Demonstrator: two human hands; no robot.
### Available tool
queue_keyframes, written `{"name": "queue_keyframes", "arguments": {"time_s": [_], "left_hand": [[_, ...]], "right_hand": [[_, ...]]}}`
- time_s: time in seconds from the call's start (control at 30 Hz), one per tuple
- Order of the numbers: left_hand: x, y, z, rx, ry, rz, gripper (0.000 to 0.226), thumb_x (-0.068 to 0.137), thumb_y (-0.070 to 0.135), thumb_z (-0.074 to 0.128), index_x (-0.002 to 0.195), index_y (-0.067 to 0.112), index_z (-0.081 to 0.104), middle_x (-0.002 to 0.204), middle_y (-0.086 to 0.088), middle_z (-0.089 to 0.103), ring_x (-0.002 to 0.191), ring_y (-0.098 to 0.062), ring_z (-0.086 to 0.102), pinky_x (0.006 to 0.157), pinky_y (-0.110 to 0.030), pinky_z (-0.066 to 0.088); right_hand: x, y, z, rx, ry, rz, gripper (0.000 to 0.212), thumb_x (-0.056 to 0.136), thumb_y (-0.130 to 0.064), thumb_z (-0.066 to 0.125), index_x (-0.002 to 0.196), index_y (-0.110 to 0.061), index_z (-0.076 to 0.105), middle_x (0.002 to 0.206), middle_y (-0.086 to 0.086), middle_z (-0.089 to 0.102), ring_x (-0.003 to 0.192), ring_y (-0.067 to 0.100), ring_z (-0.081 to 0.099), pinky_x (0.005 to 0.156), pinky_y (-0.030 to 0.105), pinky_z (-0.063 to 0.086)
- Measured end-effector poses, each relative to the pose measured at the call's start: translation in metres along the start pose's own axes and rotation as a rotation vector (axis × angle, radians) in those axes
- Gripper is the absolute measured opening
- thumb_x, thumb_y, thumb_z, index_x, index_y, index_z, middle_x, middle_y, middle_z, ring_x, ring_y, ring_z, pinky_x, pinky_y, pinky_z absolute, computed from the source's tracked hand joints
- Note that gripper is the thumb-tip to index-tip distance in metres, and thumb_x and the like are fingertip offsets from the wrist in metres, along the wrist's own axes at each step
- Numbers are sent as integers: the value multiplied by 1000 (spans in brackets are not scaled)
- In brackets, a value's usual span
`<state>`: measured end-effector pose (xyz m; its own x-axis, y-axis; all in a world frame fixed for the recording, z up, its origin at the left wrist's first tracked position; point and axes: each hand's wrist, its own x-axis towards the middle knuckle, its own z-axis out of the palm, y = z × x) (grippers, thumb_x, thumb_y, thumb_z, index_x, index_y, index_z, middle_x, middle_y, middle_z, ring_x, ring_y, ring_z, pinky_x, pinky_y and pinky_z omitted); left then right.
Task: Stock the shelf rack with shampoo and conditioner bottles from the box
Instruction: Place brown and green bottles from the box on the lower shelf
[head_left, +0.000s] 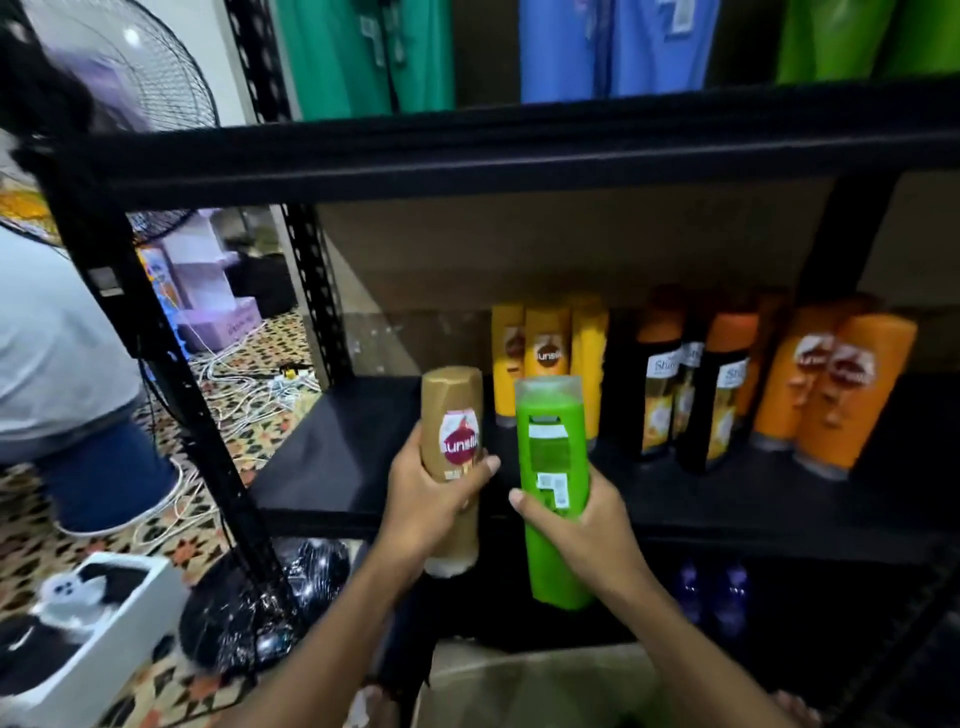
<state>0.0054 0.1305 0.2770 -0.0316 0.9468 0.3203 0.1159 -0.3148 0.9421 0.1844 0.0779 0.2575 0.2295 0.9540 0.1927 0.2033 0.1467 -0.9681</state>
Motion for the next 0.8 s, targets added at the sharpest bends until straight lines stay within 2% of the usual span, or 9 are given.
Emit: {"name": "queue_keyframes", "arguments": {"time_s": [0.1,0.17,0.33,0.4,0.47,0.57,0.7,0.8], "left_hand": [[38,6,-11,15,62,53,41,71,6,91,100,17,64,91,-6,76,76,-12,69,68,-27,58],[55,-2,-16,6,85,60,41,73,8,90,103,17,64,92,-4,76,78,-12,71,69,-28,58],[72,-27,-14,9,88,73,49,73,9,90,113,12,61,94,-3,75,82,-9,72,70,-20,56],[75,-37,-14,4,91,74,50,75,11,90,115,15,61,97,-3,75,86,-13,72,74,-22,58],[77,-46,-14,11,101,79,49,75,13,90,114,15,61,97,-3,74,87,-14,72,75,-23,59],[71,-63,-10,8,112,21,40,75,12,89,107,10,65,91,-4,75,80,-18,71,69,-25,57],[52,-88,-2,-34,123,-86,34,74,13,86,101,14,66,81,-6,73,64,-19,64,55,-31,52],[56,-93,-4,-45,83,-109,32,75,12,84,100,7,65,80,-17,70,59,-22,60,50,-31,48]], "right_hand": [[33,-14,19,-16,24,-86,47,75,-35,88,116,-26,66,101,-11,76,93,2,71,84,29,57],[51,-14,32,-20,35,-110,54,76,-38,87,124,-27,63,107,-12,74,98,2,69,88,30,56],[68,-4,57,11,95,-82,55,78,-36,85,125,-32,57,108,-15,68,100,3,65,91,32,55],[73,2,62,26,110,-78,54,79,-34,85,123,-37,54,105,-21,66,97,-4,63,88,27,52],[78,8,65,19,110,-78,59,79,-35,85,129,-34,54,110,-17,67,100,-2,64,89,28,52],[82,14,68,20,114,-81,67,78,-35,86,135,-32,52,117,-11,67,107,8,64,95,38,54],[79,22,73,36,124,-84,66,78,-31,86,135,-32,51,116,-10,67,106,9,65,94,41,56],[80,29,74,43,121,-88,69,79,-30,85,137,-32,48,119,-10,66,109,10,64,94,39,56]]}}
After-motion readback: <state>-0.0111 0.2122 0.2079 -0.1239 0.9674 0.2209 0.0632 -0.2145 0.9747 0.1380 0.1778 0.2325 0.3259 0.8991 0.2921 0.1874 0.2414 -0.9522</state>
